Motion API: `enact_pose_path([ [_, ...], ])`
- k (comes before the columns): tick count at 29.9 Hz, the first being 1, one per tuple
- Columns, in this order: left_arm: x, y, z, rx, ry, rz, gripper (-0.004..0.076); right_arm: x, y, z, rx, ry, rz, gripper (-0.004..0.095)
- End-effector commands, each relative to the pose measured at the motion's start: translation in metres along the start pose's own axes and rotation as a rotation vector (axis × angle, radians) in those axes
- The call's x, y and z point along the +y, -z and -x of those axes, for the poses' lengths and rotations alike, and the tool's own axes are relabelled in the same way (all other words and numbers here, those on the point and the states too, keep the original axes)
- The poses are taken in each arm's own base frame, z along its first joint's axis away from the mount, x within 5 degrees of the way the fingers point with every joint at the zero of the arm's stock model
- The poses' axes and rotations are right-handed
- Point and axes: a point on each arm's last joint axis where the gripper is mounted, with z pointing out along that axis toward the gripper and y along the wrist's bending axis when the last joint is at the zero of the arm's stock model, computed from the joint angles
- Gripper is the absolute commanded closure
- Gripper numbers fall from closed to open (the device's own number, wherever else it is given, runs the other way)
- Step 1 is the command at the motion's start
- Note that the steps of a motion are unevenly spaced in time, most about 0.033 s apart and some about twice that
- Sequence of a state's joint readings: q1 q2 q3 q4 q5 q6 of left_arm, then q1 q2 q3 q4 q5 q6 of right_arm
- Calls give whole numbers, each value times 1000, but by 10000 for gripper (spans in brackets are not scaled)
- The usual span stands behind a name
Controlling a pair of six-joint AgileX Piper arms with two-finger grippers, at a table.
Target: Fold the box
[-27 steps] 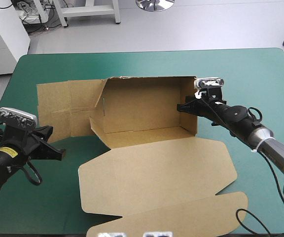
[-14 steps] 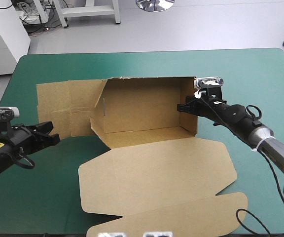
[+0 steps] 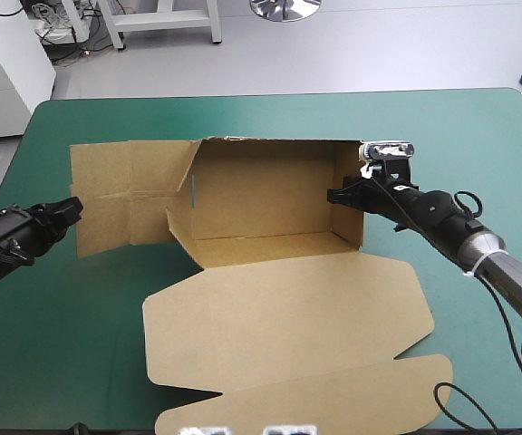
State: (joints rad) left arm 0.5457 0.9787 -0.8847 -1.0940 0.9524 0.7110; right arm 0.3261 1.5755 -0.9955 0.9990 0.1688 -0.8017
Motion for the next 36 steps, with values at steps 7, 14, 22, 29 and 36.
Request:
enact_pose_path([
  [7, -2, 1, 12, -58, 13, -14, 712, 8, 3, -4, 82, 14, 86, 925],
  [14, -13, -6, 5, 3, -73, -52, 715, 20, 15, 30, 139, 16, 126, 923],
  [22, -21, -10, 1, 30, -94, -91, 715, 19, 45, 69, 293, 114, -28, 923],
  [29, -22, -10, 1, 34, -89, -104, 715, 23, 71, 87, 395, 103, -77, 923],
  [36, -24, -10, 1, 32, -79, -118, 715, 21, 69, 88, 421, 91, -106, 923],
])
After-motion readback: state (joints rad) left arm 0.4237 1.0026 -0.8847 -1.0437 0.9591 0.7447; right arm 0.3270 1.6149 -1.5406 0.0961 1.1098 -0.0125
